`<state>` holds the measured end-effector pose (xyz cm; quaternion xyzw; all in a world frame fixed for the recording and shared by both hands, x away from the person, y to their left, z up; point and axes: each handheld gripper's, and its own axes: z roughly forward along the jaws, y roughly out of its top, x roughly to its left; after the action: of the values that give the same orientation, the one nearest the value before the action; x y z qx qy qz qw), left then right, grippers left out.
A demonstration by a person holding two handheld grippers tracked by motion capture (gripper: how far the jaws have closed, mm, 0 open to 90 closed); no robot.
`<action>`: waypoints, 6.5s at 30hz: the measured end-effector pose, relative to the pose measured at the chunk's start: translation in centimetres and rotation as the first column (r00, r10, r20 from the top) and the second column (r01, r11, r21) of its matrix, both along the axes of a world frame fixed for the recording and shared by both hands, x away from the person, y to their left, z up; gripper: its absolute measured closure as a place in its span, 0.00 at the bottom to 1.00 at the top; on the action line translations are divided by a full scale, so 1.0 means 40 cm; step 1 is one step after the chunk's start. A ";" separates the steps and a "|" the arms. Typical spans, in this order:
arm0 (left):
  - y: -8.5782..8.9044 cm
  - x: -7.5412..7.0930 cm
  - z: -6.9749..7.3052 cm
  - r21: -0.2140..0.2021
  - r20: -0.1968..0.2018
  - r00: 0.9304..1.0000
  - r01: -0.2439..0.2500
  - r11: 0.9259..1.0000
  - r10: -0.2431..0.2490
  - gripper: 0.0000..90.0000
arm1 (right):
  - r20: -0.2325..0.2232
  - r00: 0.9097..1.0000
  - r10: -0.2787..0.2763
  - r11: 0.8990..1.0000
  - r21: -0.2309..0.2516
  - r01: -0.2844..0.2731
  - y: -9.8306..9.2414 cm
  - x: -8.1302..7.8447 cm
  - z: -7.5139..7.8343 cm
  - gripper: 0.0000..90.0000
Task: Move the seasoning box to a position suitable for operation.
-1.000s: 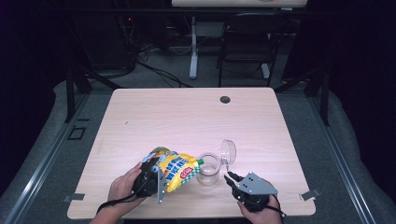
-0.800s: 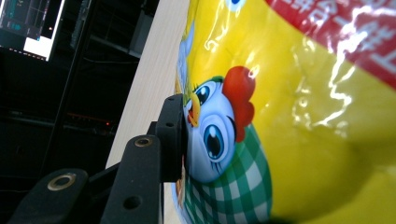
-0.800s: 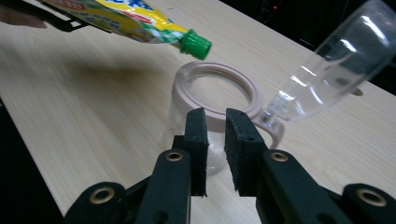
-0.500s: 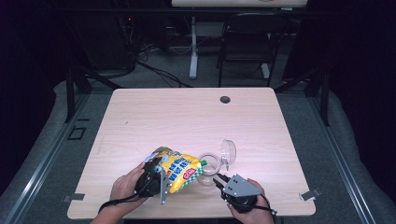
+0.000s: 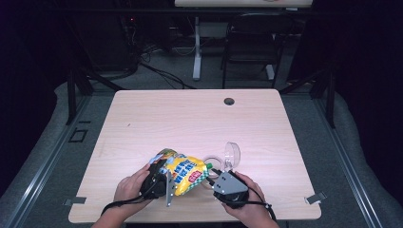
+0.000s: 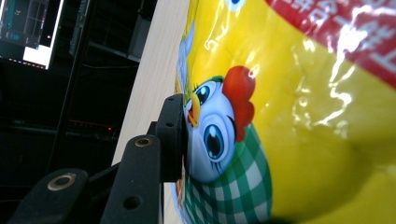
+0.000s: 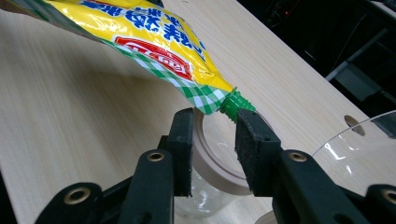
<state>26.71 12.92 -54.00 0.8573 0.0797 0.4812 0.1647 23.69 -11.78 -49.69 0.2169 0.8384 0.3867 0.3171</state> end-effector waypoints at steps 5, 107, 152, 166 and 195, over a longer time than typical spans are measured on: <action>-0.003 -0.001 0.001 0.012 0.008 1.000 -0.003 1.000 0.003 0.70 | 0.011 1.000 0.002 1.000 0.007 -0.002 0.006 -0.003 -0.014 0.78; -0.033 -0.017 0.059 0.350 0.235 0.970 -0.020 0.937 -0.067 0.72 | 0.041 0.998 -0.037 0.999 0.031 0.036 0.018 -0.004 -0.052 1.00; -0.042 -0.032 0.086 0.414 0.258 0.961 -0.017 0.910 -0.100 0.73 | 0.018 0.998 -0.055 0.996 0.074 0.054 0.009 0.007 -0.056 1.00; -0.053 -0.029 0.102 0.447 0.247 0.963 -0.016 0.894 -0.106 0.73 | 0.006 0.998 -0.070 0.992 0.103 0.069 0.002 0.013 -0.056 1.00; -0.064 -0.032 0.121 0.488 0.247 0.962 -0.024 0.873 -0.112 0.73 | 0.000 0.997 -0.072 0.991 0.116 0.071 0.003 0.016 -0.056 1.00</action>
<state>25.44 10.35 -49.17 0.7996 -0.0866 0.5931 -0.0358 24.34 -11.67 -51.95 0.2640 0.8055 0.4238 0.3193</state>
